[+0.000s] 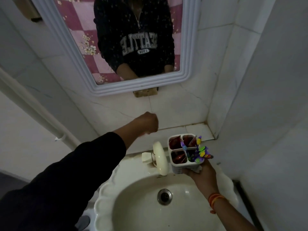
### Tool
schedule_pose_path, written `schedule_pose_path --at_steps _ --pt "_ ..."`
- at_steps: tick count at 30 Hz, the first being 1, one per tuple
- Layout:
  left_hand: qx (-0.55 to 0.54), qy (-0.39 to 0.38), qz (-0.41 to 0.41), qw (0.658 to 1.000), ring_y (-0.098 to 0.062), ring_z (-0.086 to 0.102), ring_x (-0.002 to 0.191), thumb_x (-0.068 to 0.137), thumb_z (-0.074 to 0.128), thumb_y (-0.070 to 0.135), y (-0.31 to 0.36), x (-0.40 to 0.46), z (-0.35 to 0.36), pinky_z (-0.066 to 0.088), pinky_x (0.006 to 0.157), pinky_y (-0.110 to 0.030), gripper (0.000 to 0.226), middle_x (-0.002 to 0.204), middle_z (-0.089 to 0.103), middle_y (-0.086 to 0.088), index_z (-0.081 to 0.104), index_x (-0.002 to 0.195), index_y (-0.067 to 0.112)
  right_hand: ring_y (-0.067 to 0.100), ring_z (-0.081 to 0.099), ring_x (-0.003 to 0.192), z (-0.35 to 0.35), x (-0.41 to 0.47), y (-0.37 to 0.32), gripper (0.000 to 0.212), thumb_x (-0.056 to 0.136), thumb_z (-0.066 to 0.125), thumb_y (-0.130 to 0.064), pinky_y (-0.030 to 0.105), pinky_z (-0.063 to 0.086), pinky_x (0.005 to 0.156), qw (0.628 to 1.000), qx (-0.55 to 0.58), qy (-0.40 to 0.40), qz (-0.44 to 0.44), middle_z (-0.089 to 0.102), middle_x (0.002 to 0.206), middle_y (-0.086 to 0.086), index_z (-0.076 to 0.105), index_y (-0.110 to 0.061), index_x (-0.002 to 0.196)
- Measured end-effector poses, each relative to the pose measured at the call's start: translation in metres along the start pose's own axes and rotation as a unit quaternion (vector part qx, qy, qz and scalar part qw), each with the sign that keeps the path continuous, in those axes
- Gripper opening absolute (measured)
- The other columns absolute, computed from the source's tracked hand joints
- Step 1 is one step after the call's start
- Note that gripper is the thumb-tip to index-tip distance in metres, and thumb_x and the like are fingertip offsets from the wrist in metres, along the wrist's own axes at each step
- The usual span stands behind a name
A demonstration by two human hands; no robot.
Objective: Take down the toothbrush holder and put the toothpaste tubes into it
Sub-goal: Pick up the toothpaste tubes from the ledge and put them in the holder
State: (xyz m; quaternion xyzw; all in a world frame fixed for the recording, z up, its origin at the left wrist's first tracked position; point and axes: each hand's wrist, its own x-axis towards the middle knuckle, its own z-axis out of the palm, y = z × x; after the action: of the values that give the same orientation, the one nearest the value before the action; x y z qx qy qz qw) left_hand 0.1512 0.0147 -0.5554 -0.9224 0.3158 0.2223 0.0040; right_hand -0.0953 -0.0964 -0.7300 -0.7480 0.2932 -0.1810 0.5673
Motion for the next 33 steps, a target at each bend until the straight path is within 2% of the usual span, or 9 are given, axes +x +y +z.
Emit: schedule_pose_path --at_steps 3,9,12,14,19,24,28,31,33 --pt "0.078 -0.005 -0.029 0.997 -0.033 0.064 0.116 0.092 0.055 0.014 -0.036 0.014 0.024 0.055 0.098 -0.041 0.036 0.126 0.064 -0.017 0.064 0.125 0.003 -0.007 0.065 0.103 0.000 0.001 0.001 0.065 0.057 0.096 -0.021 0.005 0.048 0.078 1.000 -0.003 -0.003 0.003 0.074 0.110 -0.010 0.068 -0.021 0.116" --pt "0.095 -0.022 -0.050 0.994 -0.034 0.053 0.131 0.089 0.058 0.007 -0.071 0.027 0.071 0.046 0.109 -0.042 0.054 0.144 0.047 -0.019 0.047 0.141 0.007 -0.016 0.061 0.101 0.000 0.003 0.002 0.064 0.057 0.096 -0.023 -0.001 0.044 0.077 1.000 -0.016 -0.004 -0.003 0.073 0.109 -0.012 0.068 -0.022 0.115" --pt "0.100 0.037 -0.035 0.994 -0.036 0.055 0.128 0.099 0.048 0.009 -0.075 0.029 0.081 0.044 0.105 -0.041 0.038 0.140 0.049 -0.017 0.053 0.137 0.007 -0.008 0.064 0.103 -0.001 0.003 0.002 0.067 0.055 0.096 -0.028 0.005 0.048 0.080 1.000 -0.010 -0.005 -0.003 0.074 0.110 -0.013 0.068 -0.022 0.116" --pt "0.109 0.045 -0.027 0.993 -0.037 0.057 0.125 0.102 0.046 0.012 -0.074 0.029 0.085 0.045 0.101 -0.042 0.033 0.134 0.051 -0.017 0.058 0.133 0.006 -0.002 0.065 0.105 -0.002 0.004 0.002 0.071 0.052 0.095 -0.037 0.018 0.052 0.085 1.000 -0.003 -0.005 -0.004 0.073 0.110 -0.013 0.067 -0.023 0.117" --pt "0.109 0.072 -0.029 0.991 -0.036 0.053 0.120 0.103 0.046 0.026 -0.079 0.025 0.091 0.050 0.091 -0.045 0.034 0.127 0.056 -0.016 0.054 0.133 0.012 -0.002 0.065 0.105 -0.002 0.001 -0.003 0.065 0.057 0.095 -0.024 0.026 0.054 0.087 1.000 -0.004 -0.007 -0.011 0.073 0.110 -0.013 0.068 -0.023 0.116" --pt "0.030 0.075 0.058 0.995 -0.033 0.064 0.102 0.104 0.044 0.039 -0.066 0.016 0.072 0.050 0.080 -0.034 0.037 0.115 0.062 -0.014 0.055 0.131 0.017 0.004 0.066 0.105 -0.003 0.003 -0.004 0.062 0.059 0.094 -0.019 0.013 0.050 0.085 1.000 -0.013 -0.017 -0.013 0.073 0.111 -0.008 0.069 -0.019 0.116" --pt "-0.069 0.081 0.102 0.989 -0.015 0.069 0.078 0.098 0.060 0.024 -0.036 0.006 0.032 0.049 0.068 -0.017 0.026 0.112 0.070 -0.004 0.072 0.119 0.015 0.003 0.064 0.098 -0.003 0.001 -0.007 0.063 0.059 0.094 -0.013 -0.002 0.043 0.076 1.000 -0.007 -0.008 -0.005 0.072 0.108 -0.004 0.068 -0.012 0.116" --pt "-0.077 0.084 0.111 0.987 -0.015 0.069 0.091 0.091 0.070 0.021 -0.014 0.004 0.011 0.049 0.078 -0.019 0.023 0.112 0.072 -0.002 0.074 0.113 0.015 0.012 0.064 0.103 -0.002 0.000 -0.008 0.065 0.059 0.094 -0.011 -0.005 0.041 0.075 1.000 -0.004 0.000 -0.007 0.072 0.110 0.000 0.067 -0.009 0.118" --pt "-0.042 0.032 0.079 0.995 -0.021 0.070 0.096 0.089 0.074 0.025 -0.006 0.005 0.017 0.052 0.081 -0.024 0.027 0.111 0.068 -0.002 0.073 0.115 0.016 0.012 0.063 0.106 0.000 -0.001 -0.010 0.067 0.059 0.094 -0.012 -0.006 0.040 0.075 1.000 -0.005 0.002 -0.005 0.071 0.113 0.000 0.066 -0.010 0.120"
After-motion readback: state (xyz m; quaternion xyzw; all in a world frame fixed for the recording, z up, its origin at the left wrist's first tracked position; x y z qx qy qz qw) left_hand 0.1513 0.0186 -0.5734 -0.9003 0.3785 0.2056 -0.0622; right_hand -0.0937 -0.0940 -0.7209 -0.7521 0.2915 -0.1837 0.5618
